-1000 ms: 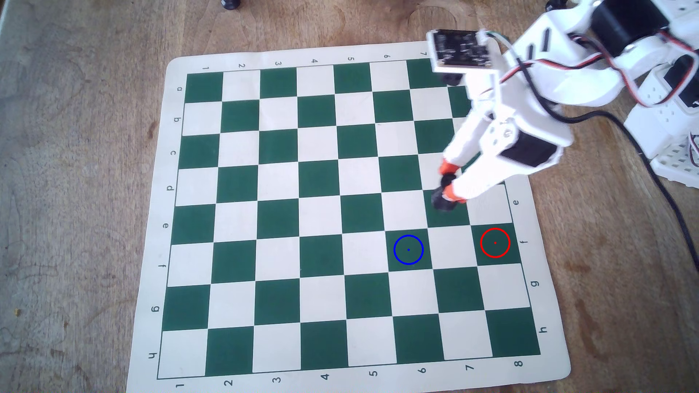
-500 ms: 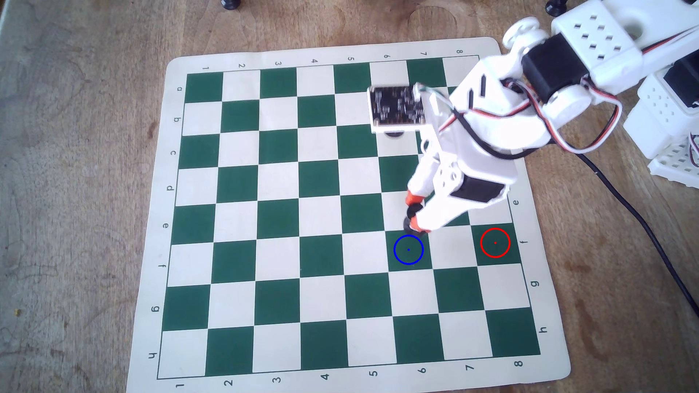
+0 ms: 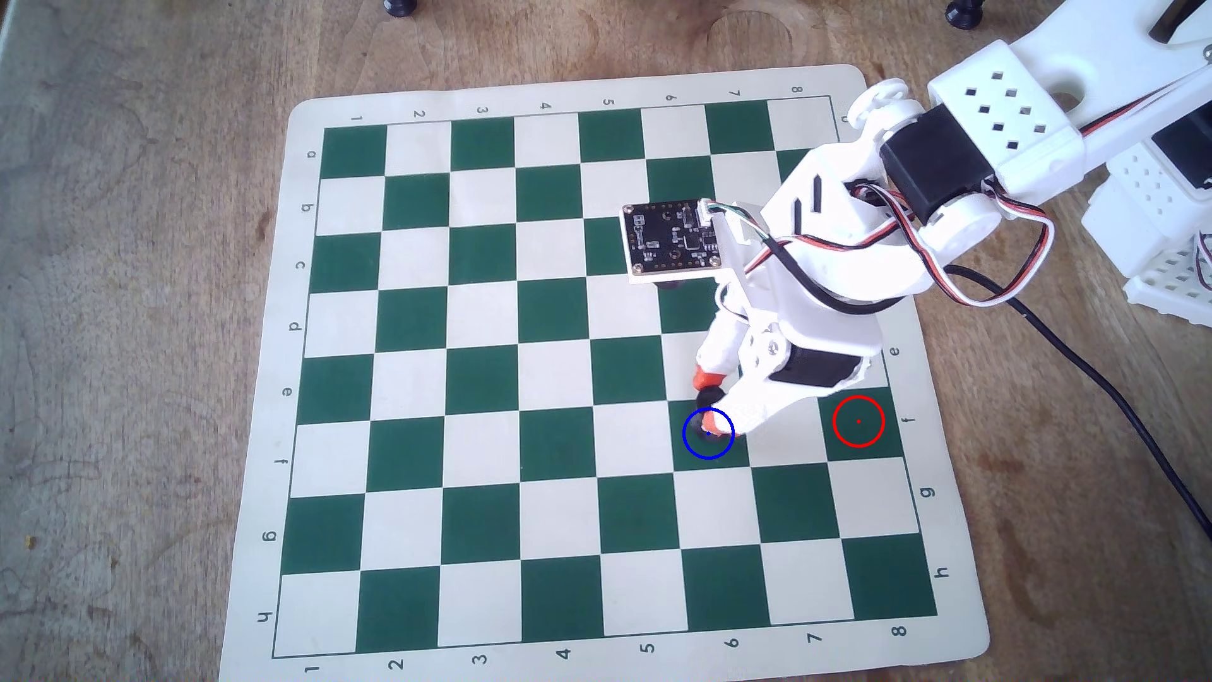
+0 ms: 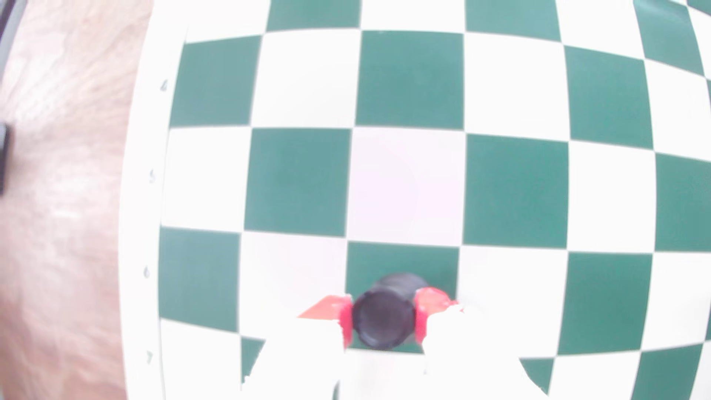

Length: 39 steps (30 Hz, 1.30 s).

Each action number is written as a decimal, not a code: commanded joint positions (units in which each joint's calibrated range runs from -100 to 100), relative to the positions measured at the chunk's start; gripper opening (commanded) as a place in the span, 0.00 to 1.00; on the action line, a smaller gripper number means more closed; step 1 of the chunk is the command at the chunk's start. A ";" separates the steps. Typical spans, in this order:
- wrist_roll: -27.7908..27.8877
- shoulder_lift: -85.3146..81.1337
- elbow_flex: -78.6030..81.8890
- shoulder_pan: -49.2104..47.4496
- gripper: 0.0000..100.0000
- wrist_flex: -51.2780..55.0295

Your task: Move the chess piece from red to blue

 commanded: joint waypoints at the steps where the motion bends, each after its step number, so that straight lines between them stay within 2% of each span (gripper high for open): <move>1: 0.10 -0.88 -4.78 0.33 0.00 -0.92; 31: -0.34 1.16 -4.14 0.65 0.01 -2.88; 35: -0.34 1.07 -3.96 0.65 0.03 -2.88; 39: -0.44 0.99 -3.60 0.65 0.11 -3.05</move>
